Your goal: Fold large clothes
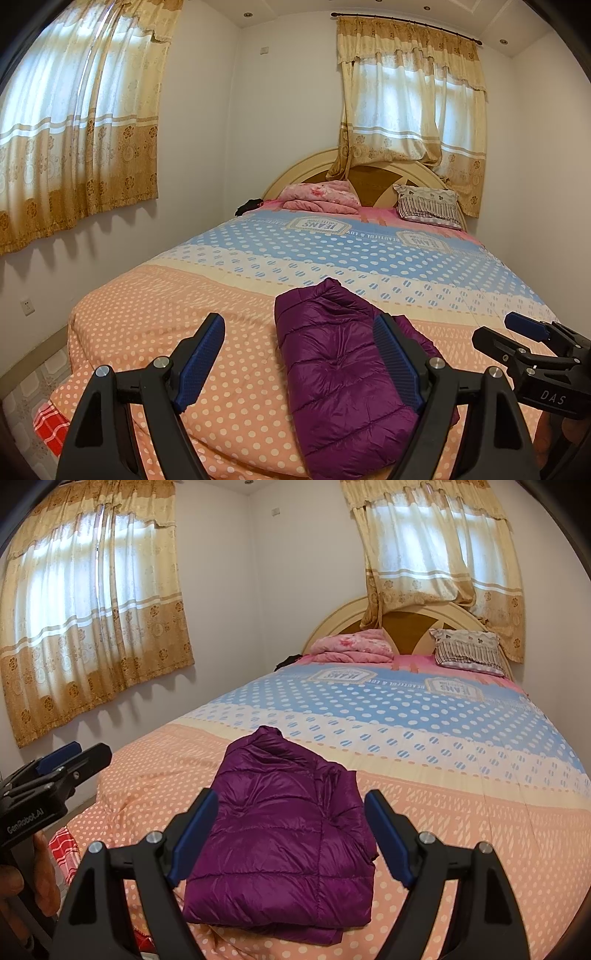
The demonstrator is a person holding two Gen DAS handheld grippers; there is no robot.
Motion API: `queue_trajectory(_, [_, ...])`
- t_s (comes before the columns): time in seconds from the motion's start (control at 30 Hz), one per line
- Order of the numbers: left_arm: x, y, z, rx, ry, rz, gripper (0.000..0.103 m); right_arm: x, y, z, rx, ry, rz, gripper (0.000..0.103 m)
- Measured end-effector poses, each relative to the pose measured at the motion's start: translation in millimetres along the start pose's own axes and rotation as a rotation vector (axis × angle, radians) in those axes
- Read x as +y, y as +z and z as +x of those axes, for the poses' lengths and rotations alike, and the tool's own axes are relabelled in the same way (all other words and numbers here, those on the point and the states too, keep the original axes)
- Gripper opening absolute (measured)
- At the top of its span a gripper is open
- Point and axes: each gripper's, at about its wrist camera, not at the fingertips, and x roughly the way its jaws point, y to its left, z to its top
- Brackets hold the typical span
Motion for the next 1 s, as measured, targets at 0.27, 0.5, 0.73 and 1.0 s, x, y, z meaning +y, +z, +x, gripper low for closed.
queue_trajectory(0.27, [1.1,0.4,-0.2,0.001,0.009,-0.005,0.083,0.7,-2.1,0.7,0.006,0.004,0.000,0.084])
queue_trajectory(0.5, [1.0,0.2,-0.2,0.003,0.012,-0.005,0.083,1.3,-1.2,1.2,0.004,0.002,0.000,0.084])
queue_trajectory(0.73, [1.6,0.3,0.6,0.005,0.010,-0.006,0.083,2.7,-5.4,0.8,0.013,0.011,-0.002,0.084])
queue_trajectory(1.0, [2.5,-0.8,3.6,0.013,0.012,-0.002,0.083,2.2,-7.5,0.3,0.018,0.019,-0.001,0.084])
